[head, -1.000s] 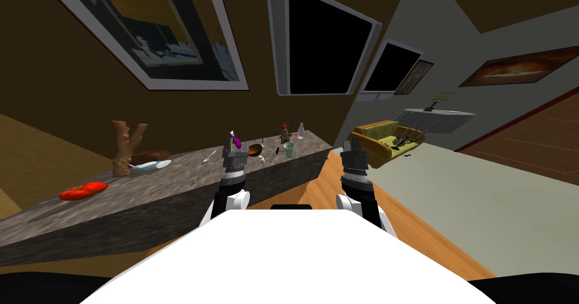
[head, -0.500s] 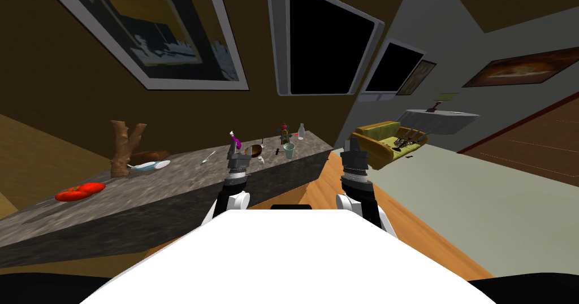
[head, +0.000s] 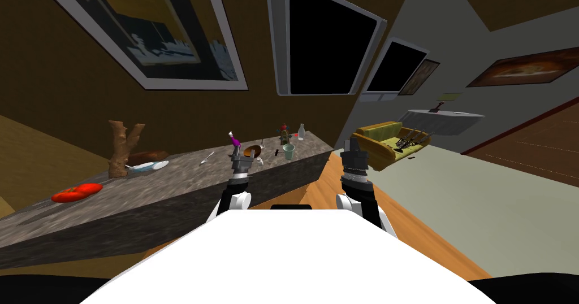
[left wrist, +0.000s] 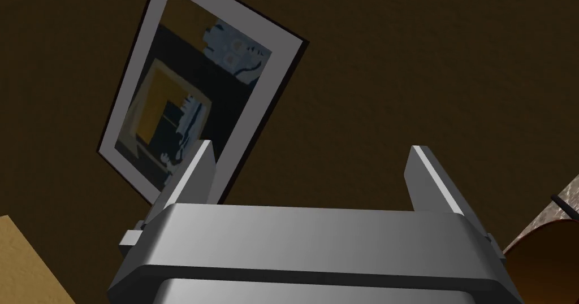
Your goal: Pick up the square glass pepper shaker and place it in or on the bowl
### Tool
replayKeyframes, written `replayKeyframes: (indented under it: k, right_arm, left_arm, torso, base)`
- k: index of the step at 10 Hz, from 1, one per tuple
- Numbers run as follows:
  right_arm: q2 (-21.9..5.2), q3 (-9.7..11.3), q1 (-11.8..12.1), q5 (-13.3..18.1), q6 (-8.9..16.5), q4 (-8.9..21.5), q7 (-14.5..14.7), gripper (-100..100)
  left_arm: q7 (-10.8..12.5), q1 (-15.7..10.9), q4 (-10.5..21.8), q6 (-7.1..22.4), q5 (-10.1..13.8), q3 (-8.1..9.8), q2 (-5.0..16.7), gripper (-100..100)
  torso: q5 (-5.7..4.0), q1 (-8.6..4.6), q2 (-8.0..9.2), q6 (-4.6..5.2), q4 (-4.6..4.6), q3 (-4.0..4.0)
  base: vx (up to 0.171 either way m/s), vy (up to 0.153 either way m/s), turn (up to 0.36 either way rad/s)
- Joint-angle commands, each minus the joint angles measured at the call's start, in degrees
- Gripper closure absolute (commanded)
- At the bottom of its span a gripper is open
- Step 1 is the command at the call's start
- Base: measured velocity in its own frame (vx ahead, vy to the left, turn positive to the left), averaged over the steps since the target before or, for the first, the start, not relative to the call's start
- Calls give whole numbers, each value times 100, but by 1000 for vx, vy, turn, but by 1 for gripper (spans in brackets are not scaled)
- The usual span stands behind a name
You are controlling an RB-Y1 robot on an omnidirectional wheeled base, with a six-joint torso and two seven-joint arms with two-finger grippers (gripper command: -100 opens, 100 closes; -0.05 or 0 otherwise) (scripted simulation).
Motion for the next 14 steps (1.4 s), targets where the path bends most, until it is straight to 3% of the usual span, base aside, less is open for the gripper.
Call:
replayKeyframes:
  k: [1,14]
  right_arm:
    - [0,0,0,0,0,0,0,0]
    - [0,0,0,0,0,0,0,0]
  left_arm:
    - [213,-15,232,-33,160,-23,22,-100]
    - [1800,-366,2122,13,1489,-181,-81,-100]
  torso:
    - [0,0,0,0,0,0]
    - [0,2,-1,0,0,-1]
  base:
    - [39,-14,18]
    - [41,-20,14]
